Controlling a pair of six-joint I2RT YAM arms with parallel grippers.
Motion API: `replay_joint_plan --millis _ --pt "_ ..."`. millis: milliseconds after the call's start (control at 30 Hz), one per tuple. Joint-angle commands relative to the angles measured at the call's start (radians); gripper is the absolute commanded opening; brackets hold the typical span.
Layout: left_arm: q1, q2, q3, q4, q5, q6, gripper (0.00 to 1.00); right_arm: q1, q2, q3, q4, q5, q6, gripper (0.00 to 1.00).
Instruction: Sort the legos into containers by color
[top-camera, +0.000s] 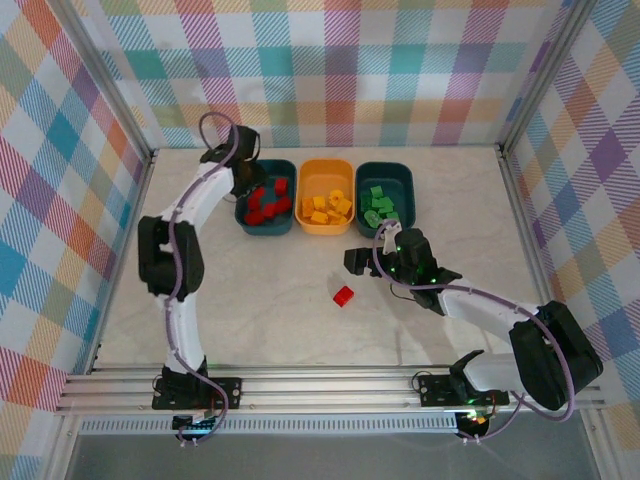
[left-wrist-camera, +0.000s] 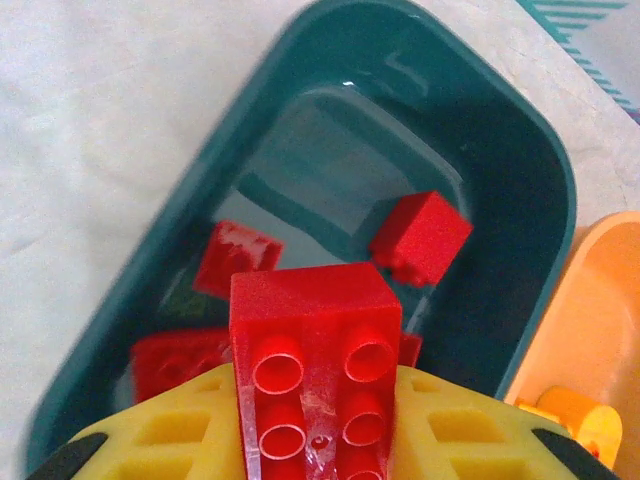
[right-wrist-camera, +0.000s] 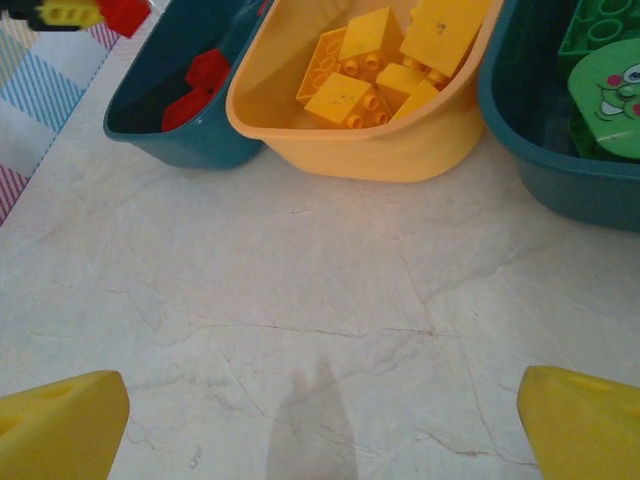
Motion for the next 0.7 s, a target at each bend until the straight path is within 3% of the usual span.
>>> replay_joint_plan --millis 0,167,433,567,667 --pt "-0.003 0.09 0.131 -0.128 0.029 0.085 0.32 0.006 -0.025 0.017 0.014 0.03 -0.024 1.0" --pt "-0.003 0.176 0.199 -0.157 0.041 0.093 0.39 0.006 -0.035 0.01 0.01 0.07 -0.029 1.0" --pt "-0.003 0.183 0.211 -0.183 0.061 0.129 0.51 0.006 -0.041 0.009 -0.006 0.124 -0.034 1.0" --pt "-0.015 0.076 0.146 -0.136 0.115 0.134 0.54 0.006 -0.062 -0.003 -0.019 0.192 -0.027 1.0" --pt "-0.085 -0.084 0.013 -0.053 0.099 0.168 0.6 0.006 -0.08 -0.006 -0.05 0.277 0.0 1.0"
